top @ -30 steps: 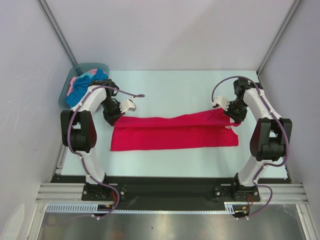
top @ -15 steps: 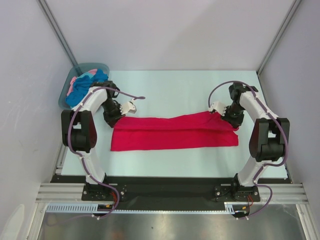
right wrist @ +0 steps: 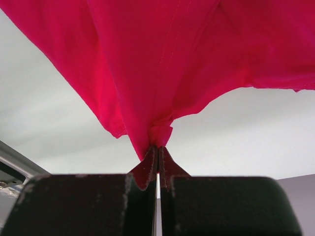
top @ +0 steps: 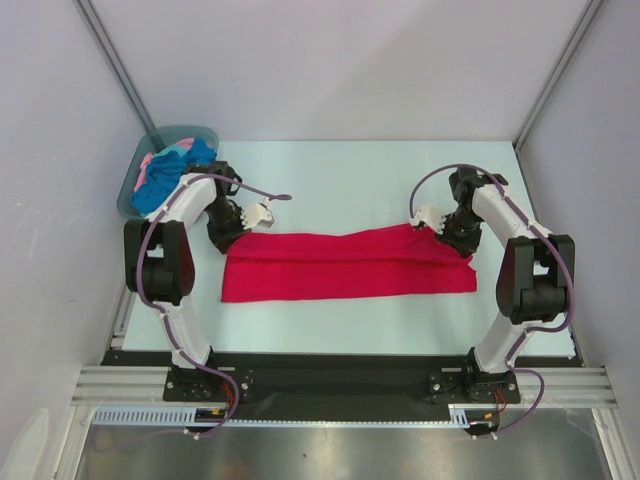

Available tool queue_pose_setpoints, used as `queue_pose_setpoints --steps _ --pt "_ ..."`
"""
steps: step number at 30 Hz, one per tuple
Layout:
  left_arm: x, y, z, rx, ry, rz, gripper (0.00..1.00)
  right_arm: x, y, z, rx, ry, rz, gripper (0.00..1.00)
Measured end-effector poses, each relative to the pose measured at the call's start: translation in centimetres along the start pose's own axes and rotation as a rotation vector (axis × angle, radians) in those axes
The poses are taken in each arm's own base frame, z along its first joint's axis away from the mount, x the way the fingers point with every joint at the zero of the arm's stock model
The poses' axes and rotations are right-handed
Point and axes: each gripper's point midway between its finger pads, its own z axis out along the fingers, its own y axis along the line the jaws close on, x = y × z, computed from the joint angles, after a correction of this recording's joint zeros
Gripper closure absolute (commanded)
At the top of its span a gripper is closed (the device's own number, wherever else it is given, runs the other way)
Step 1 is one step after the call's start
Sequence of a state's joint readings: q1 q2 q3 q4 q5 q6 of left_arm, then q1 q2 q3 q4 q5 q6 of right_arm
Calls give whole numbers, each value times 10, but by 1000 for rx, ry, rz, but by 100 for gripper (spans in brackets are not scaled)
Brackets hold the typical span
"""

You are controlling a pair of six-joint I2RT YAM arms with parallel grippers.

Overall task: Fold and stack the t-shirts
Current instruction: Fold the tshirt

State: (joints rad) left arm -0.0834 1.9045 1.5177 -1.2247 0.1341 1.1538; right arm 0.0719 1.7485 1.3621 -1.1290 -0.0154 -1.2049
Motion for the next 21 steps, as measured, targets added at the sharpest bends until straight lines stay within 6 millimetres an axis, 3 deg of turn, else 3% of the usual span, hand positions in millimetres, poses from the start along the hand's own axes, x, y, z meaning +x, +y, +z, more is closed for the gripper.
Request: queue_pose_setpoints --steps 11,21 --pt "-1 -1 5 14 7 3 100 7 5 2 -20 17 9 100" --pt "-2 -2 10 28 13 8 100 10 30 13 -88 59 -36 100"
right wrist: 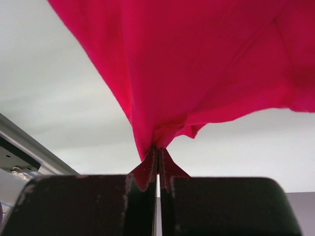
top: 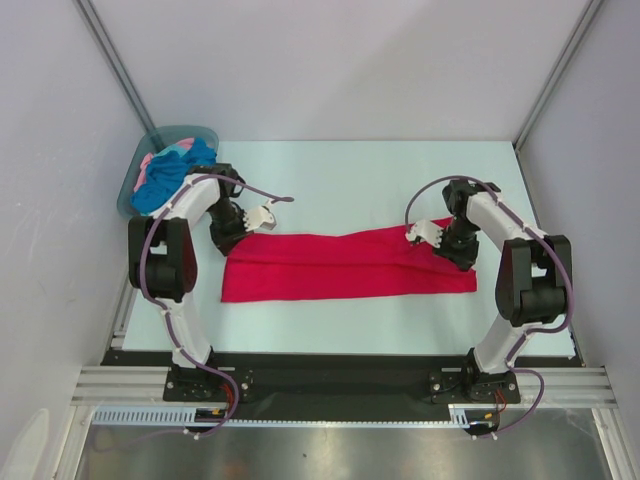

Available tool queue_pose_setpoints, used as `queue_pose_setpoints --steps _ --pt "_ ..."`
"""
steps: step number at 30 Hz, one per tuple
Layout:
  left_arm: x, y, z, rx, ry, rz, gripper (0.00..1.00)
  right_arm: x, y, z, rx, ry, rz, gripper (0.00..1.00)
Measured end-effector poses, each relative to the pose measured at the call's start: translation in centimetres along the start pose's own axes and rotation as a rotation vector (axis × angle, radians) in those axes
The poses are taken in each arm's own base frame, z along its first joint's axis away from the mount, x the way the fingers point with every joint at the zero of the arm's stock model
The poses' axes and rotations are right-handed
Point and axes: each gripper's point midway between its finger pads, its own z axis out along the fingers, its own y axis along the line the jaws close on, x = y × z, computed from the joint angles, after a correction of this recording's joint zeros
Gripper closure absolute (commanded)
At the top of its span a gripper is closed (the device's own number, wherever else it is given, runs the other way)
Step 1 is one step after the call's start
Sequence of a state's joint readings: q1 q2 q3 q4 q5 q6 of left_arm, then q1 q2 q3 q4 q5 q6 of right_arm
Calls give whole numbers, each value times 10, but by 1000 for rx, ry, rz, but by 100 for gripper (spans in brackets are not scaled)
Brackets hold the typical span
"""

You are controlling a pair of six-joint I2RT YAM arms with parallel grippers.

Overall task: Fold and stack the t-shirts
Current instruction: Fold the tshirt

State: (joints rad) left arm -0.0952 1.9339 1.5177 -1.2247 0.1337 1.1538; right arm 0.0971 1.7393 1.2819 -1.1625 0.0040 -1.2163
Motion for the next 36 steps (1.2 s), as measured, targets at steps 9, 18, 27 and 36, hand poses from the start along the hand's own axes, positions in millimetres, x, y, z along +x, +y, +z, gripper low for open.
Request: queue_pose_setpoints --steps 9,18,27,36 --pt "-1 0 3 7 5 5 100 -4 13 -1 -8 9 -33 100" --pt "-2 0 3 6 9 8 100 -2 30 4 -30 29 -62 100" --pt "-4 1 2 1 10 14 100 -5 38 5 -32 37 -96 100" --pt "-4 1 3 3 12 15 100 -6 42 6 -34 43 -112 100"
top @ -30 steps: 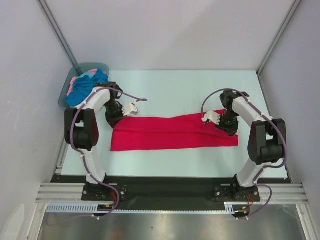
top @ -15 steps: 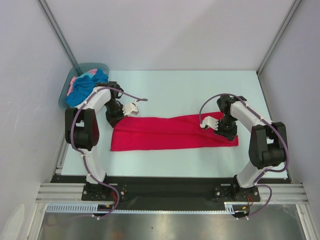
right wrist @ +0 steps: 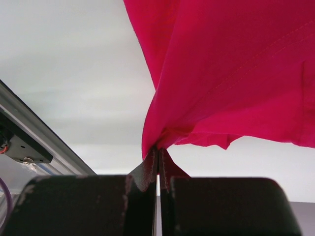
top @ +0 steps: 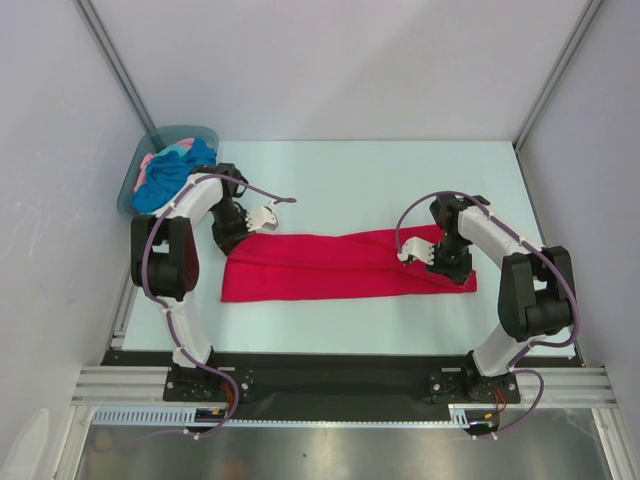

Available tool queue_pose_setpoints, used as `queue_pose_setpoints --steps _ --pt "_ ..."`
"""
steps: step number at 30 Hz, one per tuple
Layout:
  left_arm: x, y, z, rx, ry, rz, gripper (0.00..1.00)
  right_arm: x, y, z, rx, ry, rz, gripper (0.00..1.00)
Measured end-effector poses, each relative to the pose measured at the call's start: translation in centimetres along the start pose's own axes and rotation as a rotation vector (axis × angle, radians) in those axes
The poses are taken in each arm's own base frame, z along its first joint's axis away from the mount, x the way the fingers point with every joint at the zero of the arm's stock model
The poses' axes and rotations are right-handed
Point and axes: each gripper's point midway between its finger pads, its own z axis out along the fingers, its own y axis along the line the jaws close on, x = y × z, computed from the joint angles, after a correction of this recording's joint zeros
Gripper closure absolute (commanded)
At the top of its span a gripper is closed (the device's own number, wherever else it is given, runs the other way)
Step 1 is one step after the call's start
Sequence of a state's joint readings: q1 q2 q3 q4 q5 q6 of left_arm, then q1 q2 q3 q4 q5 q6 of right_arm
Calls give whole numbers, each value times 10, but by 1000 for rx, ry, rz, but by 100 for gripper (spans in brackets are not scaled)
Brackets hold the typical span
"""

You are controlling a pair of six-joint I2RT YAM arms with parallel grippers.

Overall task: Fold and stack the t-shirts
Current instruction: Fold the tshirt

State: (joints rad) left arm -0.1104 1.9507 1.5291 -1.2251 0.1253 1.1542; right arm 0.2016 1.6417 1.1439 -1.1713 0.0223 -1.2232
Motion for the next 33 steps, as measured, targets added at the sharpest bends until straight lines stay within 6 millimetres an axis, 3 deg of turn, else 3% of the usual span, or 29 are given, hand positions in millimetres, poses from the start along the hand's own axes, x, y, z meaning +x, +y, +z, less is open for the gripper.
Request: queue_pose_setpoints --steps 7,9,12,13,14,17,18,19,23,25,26,31,33 --pt "2 1 3 6 19 0 99 0 0 0 2 -1 0 100" --pt "3 1 6 11 25 4 78 -1 0 0 3 -1 -2 100" --pt "3 1 8 15 37 8 68 -2 0 0 3 0 -6 100" --pt "4 1 8 14 42 11 60 -2 -1 0 5 -1 -6 86" --pt "4 1 8 14 48 13 47 -2 -1 0 5 -1 -6 79" --pt "5 1 8 12 55 17 39 -3 0 0 7 5 -2 50" --pt "6 1 8 12 58 18 39 -3 0 0 8 6 -6 44" --pt "6 1 8 12 60 18 39 -3 0 0 8 8 -7 31" --pt "10 2 7 7 81 21 62 -2 -1 0 12 14 -12 28" --pt "10 3 4 5 86 24 59 -3 -1 0 14 13 -12 28" --pt "9 5 2 -2 84 26 50 -3 -2 0 16 12 -11 28" --pt "-6 25 -19 -82 36 31 49 -4 -8 -3 38 -2 4 27" --pt "-12 33 -28 -114 12 28 48 -6 -16 -7 64 -19 22 31"
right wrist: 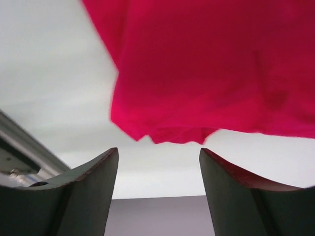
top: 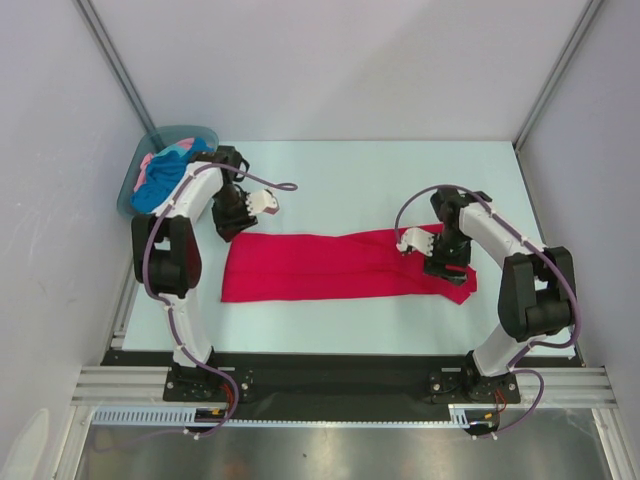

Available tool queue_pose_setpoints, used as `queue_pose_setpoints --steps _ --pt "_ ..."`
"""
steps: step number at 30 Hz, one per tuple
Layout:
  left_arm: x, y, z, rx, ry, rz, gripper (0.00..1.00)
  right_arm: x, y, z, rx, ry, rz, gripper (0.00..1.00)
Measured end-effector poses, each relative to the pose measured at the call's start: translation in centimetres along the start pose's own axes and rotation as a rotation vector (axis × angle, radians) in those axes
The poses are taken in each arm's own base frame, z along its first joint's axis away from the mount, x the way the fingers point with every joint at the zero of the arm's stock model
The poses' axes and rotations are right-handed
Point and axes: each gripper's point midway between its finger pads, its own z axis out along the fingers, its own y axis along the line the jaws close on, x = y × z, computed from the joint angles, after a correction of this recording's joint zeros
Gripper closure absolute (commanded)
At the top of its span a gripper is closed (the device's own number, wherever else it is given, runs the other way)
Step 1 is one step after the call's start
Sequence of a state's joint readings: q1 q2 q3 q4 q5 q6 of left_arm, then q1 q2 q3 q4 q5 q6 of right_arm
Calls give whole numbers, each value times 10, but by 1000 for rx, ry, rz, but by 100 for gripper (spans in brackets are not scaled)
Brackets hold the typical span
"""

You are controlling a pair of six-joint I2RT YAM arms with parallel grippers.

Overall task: Fold and stack the t-shirts
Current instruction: Fold the tshirt

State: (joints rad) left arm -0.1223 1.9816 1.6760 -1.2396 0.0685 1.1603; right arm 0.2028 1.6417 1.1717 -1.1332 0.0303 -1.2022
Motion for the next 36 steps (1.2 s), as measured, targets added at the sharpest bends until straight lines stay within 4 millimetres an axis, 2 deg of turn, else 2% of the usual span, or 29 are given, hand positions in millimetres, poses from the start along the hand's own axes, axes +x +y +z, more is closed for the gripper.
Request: queue_pose_setpoints --steps 2,3,4,5,6,7,11,17,25,31,36 --pt "-6 6 -6 -23 -27 -6 52 -5 -16 -6 58 -30 26 65" --pt "-9 9 -7 -33 -39 -13 60 -8 -26 -10 95 -50 45 77" --pt "-12 11 -6 -41 -47 -20 78 -12 -37 -14 132 -73 72 97" --pt "-14 12 -5 -45 -55 -27 89 -15 -46 -16 160 -93 93 100" --pt "-18 12 -3 -44 -63 -27 99 -20 -59 -19 195 -116 122 100" --pt "-20 13 0 -42 -66 -29 100 -25 -72 -21 228 -137 150 100" --pt "-35 12 21 -14 -67 -11 100 -43 -116 -18 315 -201 218 100" --pt "-52 7 42 22 -71 9 100 -61 -151 -3 342 -234 251 100" --pt "-56 11 40 10 -81 11 100 -70 -168 8 351 -251 272 100" --pt "-58 14 34 0 -86 13 100 -70 -169 13 345 -248 279 100" --pt "-54 8 34 22 -63 12 100 -65 -172 13 351 -248 291 100"
